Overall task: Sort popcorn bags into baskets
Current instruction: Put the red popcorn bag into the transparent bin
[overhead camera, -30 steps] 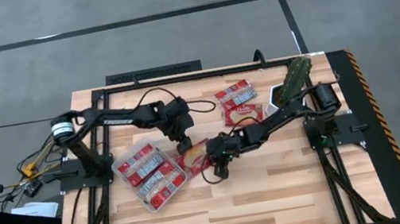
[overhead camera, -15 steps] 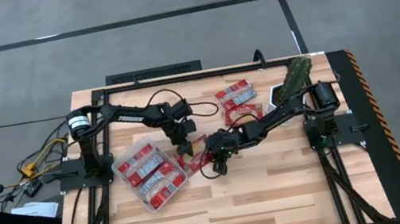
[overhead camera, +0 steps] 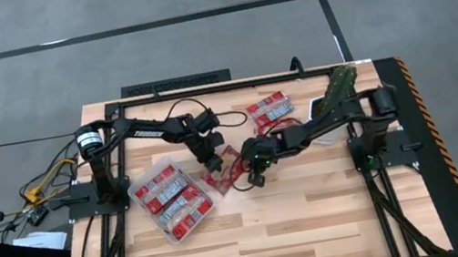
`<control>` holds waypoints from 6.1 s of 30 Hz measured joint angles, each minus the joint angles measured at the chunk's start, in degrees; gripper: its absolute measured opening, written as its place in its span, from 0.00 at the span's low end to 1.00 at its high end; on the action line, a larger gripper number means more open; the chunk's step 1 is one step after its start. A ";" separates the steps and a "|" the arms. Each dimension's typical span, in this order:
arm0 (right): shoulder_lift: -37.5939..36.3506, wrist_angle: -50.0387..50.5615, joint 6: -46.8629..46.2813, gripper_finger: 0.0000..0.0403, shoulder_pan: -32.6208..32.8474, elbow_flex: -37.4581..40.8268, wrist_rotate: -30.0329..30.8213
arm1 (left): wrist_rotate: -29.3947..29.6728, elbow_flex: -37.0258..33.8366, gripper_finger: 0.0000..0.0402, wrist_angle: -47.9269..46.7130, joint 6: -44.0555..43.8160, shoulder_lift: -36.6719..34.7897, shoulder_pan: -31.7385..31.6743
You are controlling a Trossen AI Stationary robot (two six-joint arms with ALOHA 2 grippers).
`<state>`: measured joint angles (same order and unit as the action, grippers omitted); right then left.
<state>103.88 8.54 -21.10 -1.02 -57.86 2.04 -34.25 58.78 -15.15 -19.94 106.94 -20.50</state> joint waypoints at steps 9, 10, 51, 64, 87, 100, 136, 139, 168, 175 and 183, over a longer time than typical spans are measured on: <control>-12.44 9.72 -1.16 0.07 2.20 -0.15 1.72 | 2.17 12.65 0.01 -22.45 5.77 -6.95 -0.48; -13.43 9.96 -1.18 0.07 2.87 -0.18 2.60 | 2.76 14.12 0.01 -25.66 6.66 -8.52 -0.27; -9.75 8.54 -2.43 0.08 9.44 -0.31 7.11 | 20.18 -26.77 0.21 -36.71 -12.38 -62.27 10.72; -9.77 10.18 -2.49 0.06 7.87 -0.34 13.19 | 20.78 -25.86 0.41 -36.13 -17.16 -61.44 10.72; -0.16 13.41 0.14 0.02 -16.17 -3.68 28.74 | 39.15 -9.78 0.42 -38.93 -14.14 -60.54 10.72; 9.26 15.08 -2.37 0.05 -13.45 -9.35 19.20 | 41.04 -9.78 0.42 -36.95 -14.93 -59.93 10.70; 6.96 17.43 -12.46 0.02 9.99 -16.82 16.15 | 22.38 -21.11 0.42 23.51 -28.70 -20.28 9.50; 7.46 18.54 -12.52 0.03 9.93 -16.63 16.10 | 20.71 -19.56 0.42 23.69 -27.84 -17.55 8.92; 12.74 9.15 -10.17 0.03 8.71 -16.48 14.64 | 13.14 -10.31 0.52 16.34 -20.82 -5.69 4.60; 12.74 6.91 -7.89 0.06 6.68 -16.48 14.47 | 12.01 -10.33 0.52 16.34 -21.26 -5.60 4.23; 11.96 8.11 -5.25 0.03 5.02 -16.48 12.89 | 12.53 -10.43 0.38 16.14 -21.06 -5.51 4.25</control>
<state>115.84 16.65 -26.36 4.00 -74.35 14.93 -21.71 48.35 0.99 -41.00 101.43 -16.25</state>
